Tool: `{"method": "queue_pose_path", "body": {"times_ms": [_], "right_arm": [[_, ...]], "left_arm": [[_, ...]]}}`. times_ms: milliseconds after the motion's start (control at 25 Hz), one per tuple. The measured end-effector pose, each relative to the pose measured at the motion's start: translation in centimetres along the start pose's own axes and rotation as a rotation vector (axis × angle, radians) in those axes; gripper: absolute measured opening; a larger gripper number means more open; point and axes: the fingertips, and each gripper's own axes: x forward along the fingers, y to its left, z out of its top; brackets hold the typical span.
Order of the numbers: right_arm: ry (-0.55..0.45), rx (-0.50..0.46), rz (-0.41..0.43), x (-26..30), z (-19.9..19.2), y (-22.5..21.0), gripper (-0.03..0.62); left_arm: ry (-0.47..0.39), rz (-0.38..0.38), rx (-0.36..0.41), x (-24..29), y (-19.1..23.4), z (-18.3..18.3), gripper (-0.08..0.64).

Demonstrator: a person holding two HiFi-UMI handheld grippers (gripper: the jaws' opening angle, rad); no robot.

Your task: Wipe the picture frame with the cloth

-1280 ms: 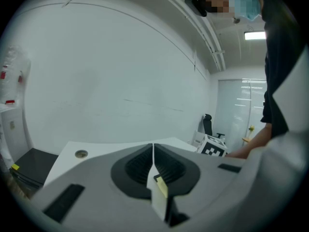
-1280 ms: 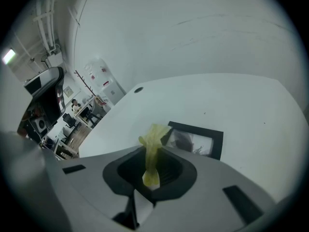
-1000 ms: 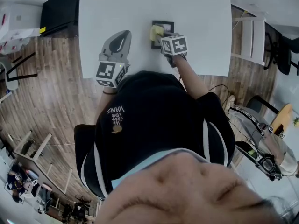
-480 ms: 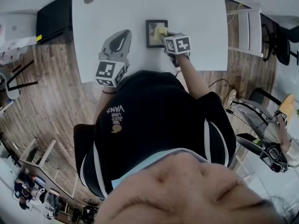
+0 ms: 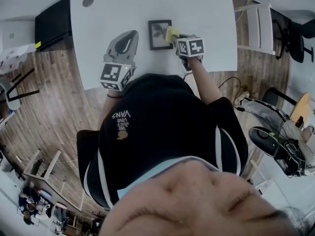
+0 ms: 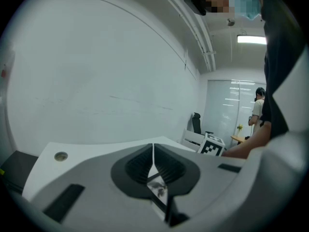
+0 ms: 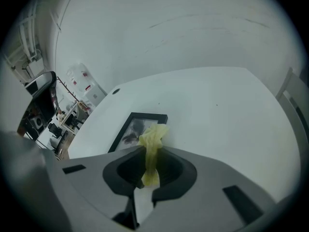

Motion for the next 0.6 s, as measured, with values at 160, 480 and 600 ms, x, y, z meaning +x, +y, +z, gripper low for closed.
{"method": "queue_pose_path", "body": {"times_ms": [160,480,600], "right_arm": [[-0.005,0.018,-0.017,-0.5,-0.1,-0.7,0.046],[-0.019,0.037,-0.018,-1.3,-0.3,-1.3,0.046],[-0.038,0.046,0.011,-1.4,0.3,-0.4,0.046]], "left_arm": [[0.0,-0.014,-0.003,0.3,-0.3,0.1,0.018],[-0.001,-0.011,-0.001,0.1,-0.8,0.0,0.018],[0.0,-0.003,-0.001,-0.1,-0.5,0.0,0.018]]}}
